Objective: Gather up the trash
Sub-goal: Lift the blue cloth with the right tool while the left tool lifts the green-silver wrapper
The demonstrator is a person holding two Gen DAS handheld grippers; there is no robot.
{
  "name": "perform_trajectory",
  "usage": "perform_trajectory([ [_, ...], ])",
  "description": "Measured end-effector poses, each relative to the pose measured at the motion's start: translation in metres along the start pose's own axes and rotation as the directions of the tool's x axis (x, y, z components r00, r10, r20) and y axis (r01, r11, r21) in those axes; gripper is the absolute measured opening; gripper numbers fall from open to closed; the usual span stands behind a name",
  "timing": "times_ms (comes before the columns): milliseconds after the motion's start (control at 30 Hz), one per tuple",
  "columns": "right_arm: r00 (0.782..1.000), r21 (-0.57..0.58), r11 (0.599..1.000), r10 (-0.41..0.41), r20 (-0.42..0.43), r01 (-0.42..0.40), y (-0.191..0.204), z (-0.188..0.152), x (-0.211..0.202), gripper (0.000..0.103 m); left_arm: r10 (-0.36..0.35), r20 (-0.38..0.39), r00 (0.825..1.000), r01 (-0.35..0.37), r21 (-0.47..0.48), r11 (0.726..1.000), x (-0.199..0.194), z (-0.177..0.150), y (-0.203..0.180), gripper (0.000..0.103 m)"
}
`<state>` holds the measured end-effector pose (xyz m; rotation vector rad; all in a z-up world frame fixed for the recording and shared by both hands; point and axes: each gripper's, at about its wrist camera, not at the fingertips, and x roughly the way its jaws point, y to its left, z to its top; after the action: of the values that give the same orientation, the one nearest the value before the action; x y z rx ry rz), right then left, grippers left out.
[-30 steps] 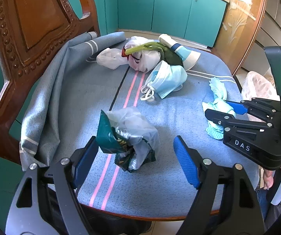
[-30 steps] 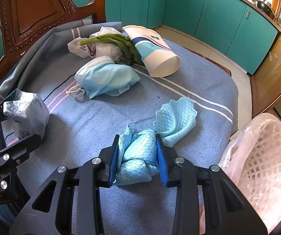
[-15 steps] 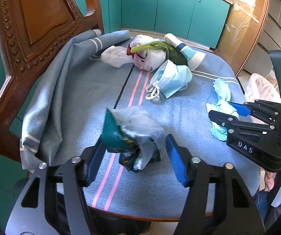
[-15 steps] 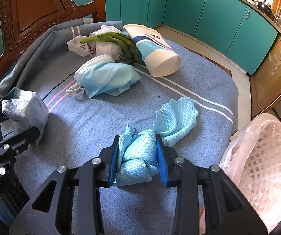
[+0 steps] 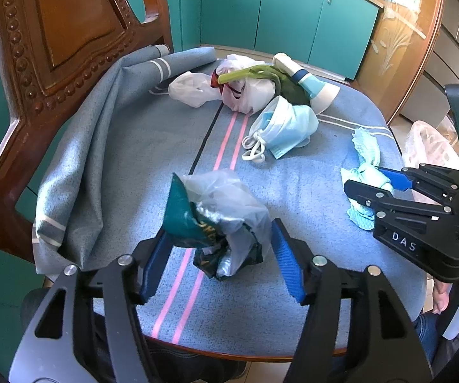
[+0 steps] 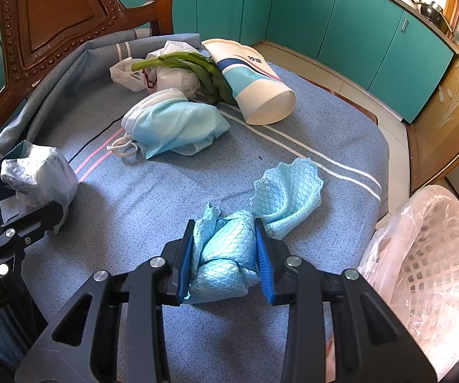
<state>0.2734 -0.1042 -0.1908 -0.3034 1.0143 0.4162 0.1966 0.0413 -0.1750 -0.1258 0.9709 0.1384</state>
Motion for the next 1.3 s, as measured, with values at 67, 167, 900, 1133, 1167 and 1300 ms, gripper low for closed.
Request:
perform_trajectory([
  [67,1.000,0.000,1.000,-0.001,0.000,0.001,0.000,0.000,0.000,0.035,0.000,0.000,1.000,0.000,0.000,1.000,0.000,0.000,0.000,0.065],
  [167,1.000,-0.001,1.000,-0.003,0.000,0.003,0.001,0.000,0.000,0.035,0.000,0.000,1.000,0.000,-0.002,1.000,0.000,0.000,0.000,0.066],
  [900,0.997,-0.004,0.997,-0.082,0.008,0.082,-0.006,-0.008,0.002,0.057,0.005,-0.014,1.000,-0.005,-0.020,1.000,0.016,0.003,-0.001,0.053],
  [1133,0.998,-0.018,0.998,-0.066,0.020,0.067,0.000,-0.005,0.001,0.035,-0.005,0.027,1.000,0.006,-0.065,0.998,0.008,0.003,0.012,0.050],
  [1167,0.998,-0.012,0.998,-0.057,0.026,0.057,0.000,-0.004,-0.001,0.034,-0.004,0.036,0.999,0.007,-0.070,0.998,0.004,0.003,0.014,0.050],
  [1300,0.997,0.022,1.000,-0.018,0.069,0.016,-0.006,-0.002,-0.011,0.034,-0.023,0.081,0.996,0.029,-0.074,0.997,-0.010,0.005,0.017,0.050],
])
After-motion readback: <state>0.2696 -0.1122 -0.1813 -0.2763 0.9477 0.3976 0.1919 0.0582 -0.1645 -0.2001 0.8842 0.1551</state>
